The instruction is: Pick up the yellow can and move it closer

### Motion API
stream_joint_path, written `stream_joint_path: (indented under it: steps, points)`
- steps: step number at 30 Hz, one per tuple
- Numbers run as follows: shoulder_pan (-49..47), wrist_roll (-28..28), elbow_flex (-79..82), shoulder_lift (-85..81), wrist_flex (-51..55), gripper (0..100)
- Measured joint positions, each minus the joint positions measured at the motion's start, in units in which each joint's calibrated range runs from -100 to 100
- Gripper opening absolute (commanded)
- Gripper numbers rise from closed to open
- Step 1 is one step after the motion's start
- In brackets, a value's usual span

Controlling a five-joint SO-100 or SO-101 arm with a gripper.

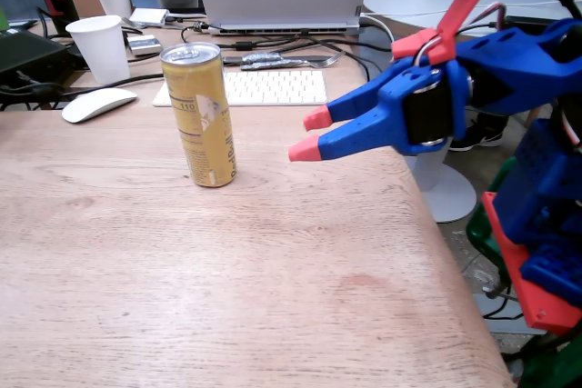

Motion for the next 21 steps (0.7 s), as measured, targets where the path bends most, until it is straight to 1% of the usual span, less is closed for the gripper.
stream_joint_path:
  steps: [3, 21]
  points:
    - [-1.69, 0.0, 0.0, 0.0, 0.0, 23]
    - [0.0, 0.0, 0.0, 0.0, 0.0, 23]
